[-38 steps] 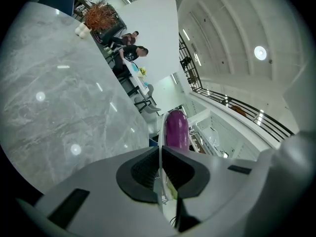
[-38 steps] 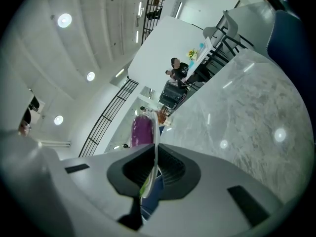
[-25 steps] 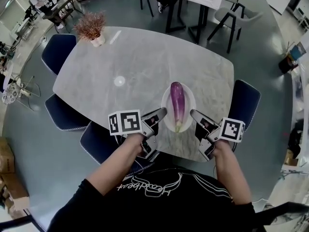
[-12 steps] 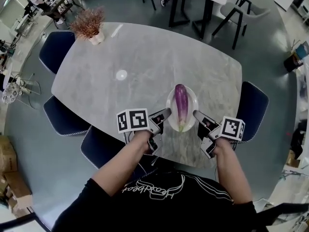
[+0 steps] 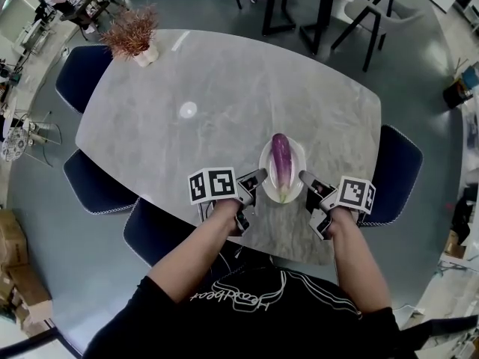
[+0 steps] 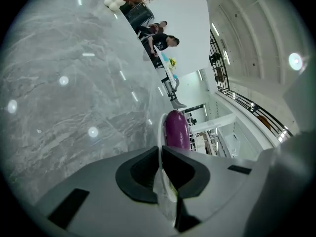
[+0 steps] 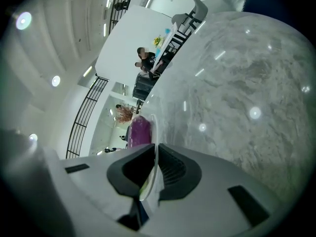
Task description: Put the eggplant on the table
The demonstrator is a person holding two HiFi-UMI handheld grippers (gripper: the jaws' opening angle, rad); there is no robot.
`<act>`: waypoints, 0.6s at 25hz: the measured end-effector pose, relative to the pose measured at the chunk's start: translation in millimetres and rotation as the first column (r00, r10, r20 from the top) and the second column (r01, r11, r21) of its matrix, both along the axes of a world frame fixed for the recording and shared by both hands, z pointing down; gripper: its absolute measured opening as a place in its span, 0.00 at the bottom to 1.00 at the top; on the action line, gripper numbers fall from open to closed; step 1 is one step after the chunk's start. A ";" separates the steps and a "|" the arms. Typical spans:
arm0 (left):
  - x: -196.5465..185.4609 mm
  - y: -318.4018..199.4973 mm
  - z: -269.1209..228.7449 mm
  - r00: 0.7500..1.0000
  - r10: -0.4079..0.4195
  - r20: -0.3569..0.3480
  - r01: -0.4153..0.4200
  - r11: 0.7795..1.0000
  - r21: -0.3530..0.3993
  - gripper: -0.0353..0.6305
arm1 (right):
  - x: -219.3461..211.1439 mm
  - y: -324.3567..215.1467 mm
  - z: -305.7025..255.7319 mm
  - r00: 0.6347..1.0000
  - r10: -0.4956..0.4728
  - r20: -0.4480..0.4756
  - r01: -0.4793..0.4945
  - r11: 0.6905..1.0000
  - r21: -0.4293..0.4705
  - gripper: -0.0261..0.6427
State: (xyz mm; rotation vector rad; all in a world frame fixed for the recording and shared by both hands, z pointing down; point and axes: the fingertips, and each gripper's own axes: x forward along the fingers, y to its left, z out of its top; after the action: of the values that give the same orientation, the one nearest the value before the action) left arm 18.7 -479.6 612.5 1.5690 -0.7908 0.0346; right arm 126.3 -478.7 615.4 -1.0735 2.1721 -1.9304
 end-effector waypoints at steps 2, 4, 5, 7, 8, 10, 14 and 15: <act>0.5 1.2 5.0 1.000 -0.002 0.006 0.002 1.000 -0.009 0.09 | 0.3 1.0 5.0 1.000 0.001 -0.013 -0.002 1.000 -0.015 0.07; 1.4 0.7 10.3 1.000 -0.002 0.014 0.002 1.000 -0.016 0.09 | -0.5 -0.3 9.8 1.000 0.001 -0.017 -0.001 1.000 -0.021 0.07; 1.9 0.2 13.2 1.000 -0.002 0.018 0.002 1.000 -0.020 0.09 | -0.6 -1.0 13.1 1.000 0.000 -0.021 -0.001 1.000 -0.024 0.07; 2.3 -0.2 19.1 1.000 0.000 0.027 0.001 1.000 -0.030 0.09 | -0.4 -1.6 20.4 0.999 -0.001 -0.032 0.000 0.999 -0.035 0.07; 2.3 -0.1 22.0 1.000 0.001 0.031 0.000 0.999 -0.035 0.09 | -0.3 -1.5 23.6 0.999 -0.001 -0.036 0.000 0.999 -0.041 0.07; 2.1 -0.3 27.1 0.999 0.002 0.037 0.000 0.999 -0.045 0.09 | -0.3 -1.7 28.2 0.999 0.000 -0.043 -0.002 0.999 -0.049 0.07; 1.8 -0.1 34.0 0.999 0.001 0.044 0.002 0.998 -0.063 0.09 | -0.2 -2.2 32.8 0.998 0.011 -0.058 -0.014 0.998 -0.058 0.07; 2.1 0.2 35.5 0.999 0.001 0.049 0.002 0.998 -0.067 0.09 | 0.1 -2.0 33.6 0.998 0.011 -0.064 -0.014 0.998 -0.061 0.07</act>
State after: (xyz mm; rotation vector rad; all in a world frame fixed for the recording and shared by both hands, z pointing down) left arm 20.9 -479.4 648.0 1.5095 -0.8204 0.0985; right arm 126.5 -480.7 649.0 -1.1704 2.1449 -1.9972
